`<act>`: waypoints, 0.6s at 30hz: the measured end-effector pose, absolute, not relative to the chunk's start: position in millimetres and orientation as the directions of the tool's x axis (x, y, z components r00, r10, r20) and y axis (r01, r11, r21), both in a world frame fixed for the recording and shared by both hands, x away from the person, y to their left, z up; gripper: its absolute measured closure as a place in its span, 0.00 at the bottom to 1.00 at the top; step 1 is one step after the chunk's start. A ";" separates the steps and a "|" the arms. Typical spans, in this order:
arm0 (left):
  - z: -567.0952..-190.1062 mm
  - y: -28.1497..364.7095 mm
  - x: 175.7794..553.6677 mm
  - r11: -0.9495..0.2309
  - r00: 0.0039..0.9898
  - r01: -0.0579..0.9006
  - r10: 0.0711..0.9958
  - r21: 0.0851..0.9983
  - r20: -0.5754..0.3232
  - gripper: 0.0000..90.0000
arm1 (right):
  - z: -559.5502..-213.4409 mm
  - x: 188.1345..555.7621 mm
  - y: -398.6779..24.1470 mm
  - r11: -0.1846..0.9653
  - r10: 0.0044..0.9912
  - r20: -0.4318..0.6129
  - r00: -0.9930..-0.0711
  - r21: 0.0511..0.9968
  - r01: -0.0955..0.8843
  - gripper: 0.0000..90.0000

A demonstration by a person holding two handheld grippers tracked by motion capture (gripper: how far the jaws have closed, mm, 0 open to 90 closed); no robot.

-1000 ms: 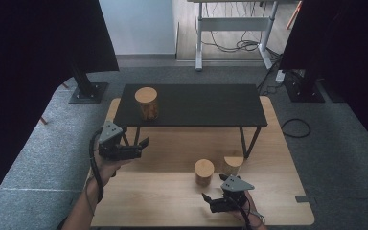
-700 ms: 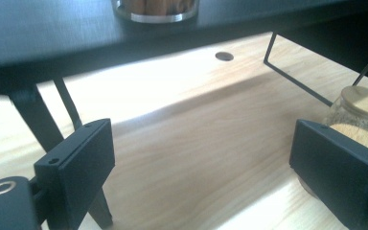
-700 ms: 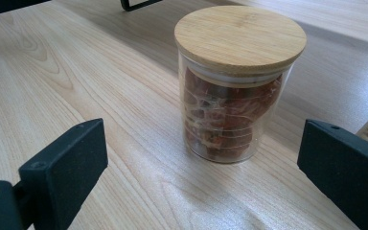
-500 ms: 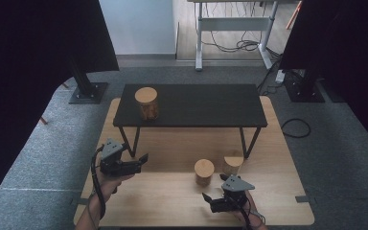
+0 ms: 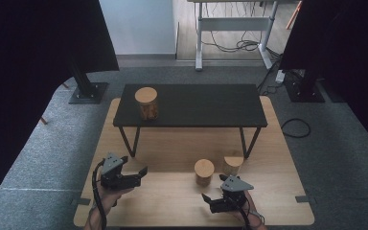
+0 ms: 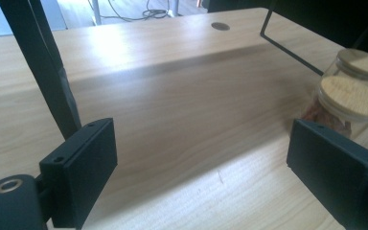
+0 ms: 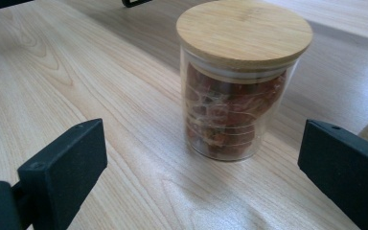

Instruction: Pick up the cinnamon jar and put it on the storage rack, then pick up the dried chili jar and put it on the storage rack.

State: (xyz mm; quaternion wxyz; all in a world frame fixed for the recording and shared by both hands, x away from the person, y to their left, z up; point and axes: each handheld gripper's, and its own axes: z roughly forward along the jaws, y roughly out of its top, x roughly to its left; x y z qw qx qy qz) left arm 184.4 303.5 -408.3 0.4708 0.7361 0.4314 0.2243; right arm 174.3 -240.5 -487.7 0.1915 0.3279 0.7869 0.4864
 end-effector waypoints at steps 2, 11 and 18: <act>-409.3 303.9 185.6 -0.185 0.529 0.426 0.845 0.885 -0.078 0.10 | -487.7 174.0 -240.0 0.311 0.701 0.017 -0.713 0.892 0.327 0.02; -413.7 303.6 190.6 -0.181 0.545 0.436 0.833 0.881 -0.099 0.11 | -487.9 173.0 -241.4 0.310 0.704 0.010 -0.710 0.895 0.320 0.02; -415.4 304.1 191.8 -0.174 0.546 0.437 0.831 0.883 -0.106 0.11 | -487.8 173.1 -242.1 0.307 0.708 0.009 -0.706 0.897 0.319 0.02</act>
